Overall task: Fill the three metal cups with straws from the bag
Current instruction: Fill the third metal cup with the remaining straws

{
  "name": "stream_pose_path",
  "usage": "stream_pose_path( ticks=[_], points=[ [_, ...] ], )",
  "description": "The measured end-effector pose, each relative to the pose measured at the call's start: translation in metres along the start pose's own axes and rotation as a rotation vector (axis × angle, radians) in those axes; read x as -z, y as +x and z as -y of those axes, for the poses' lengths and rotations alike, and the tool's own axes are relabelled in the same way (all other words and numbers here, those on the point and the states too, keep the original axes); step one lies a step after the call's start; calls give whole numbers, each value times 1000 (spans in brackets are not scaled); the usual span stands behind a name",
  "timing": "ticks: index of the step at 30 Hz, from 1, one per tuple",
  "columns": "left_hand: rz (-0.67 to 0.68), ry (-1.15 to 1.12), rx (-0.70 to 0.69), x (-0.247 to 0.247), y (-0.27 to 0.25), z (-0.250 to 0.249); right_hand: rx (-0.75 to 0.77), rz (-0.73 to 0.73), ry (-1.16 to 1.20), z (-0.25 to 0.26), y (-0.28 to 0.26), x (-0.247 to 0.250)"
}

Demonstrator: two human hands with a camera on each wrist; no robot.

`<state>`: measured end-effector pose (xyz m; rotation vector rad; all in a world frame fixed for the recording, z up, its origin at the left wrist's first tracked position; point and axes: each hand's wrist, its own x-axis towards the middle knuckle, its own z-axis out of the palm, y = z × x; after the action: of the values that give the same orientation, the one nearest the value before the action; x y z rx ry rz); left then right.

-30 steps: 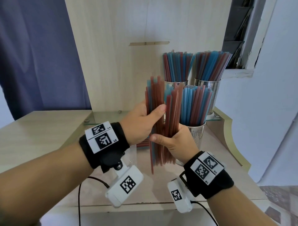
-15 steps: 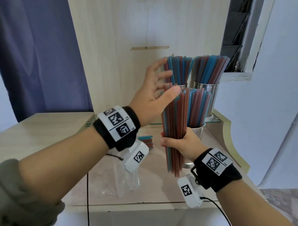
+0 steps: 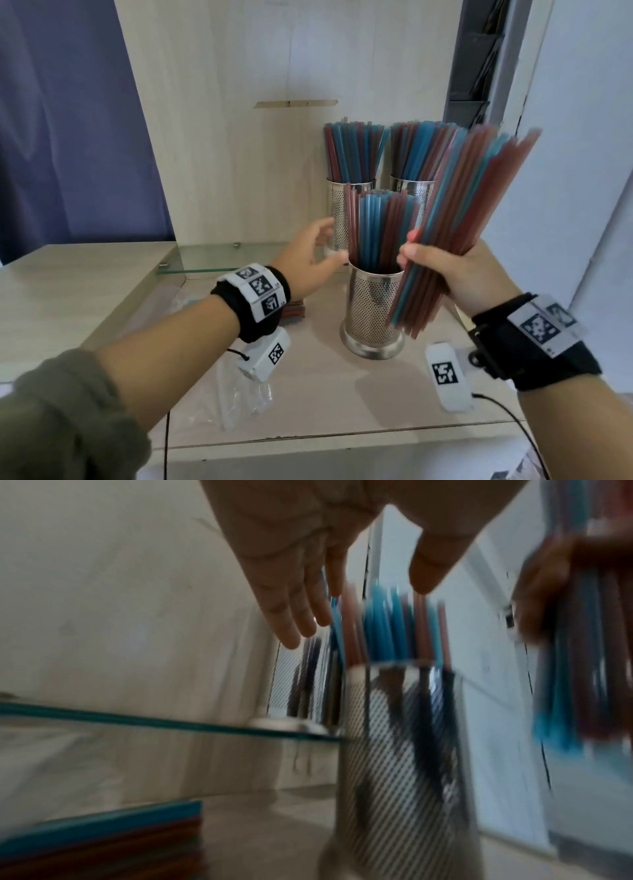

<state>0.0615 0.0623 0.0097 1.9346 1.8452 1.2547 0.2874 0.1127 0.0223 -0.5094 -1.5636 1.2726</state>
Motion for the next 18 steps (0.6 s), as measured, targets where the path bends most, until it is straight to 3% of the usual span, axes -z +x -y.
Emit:
stream_pose_path(
  ticks=[3,5,10,18],
  points=[
    [128,129,15,-24,1,13,79,-60,85,25,19,11],
    [145,117,26,-36,2,11,116,-63,127,38,30,13],
    [82,-53,3,-55,13,3,138,-71,157,43,52,1],
    [2,-197,11,-82,13,14,151,-125,-80,11,69,-18]
  ],
)
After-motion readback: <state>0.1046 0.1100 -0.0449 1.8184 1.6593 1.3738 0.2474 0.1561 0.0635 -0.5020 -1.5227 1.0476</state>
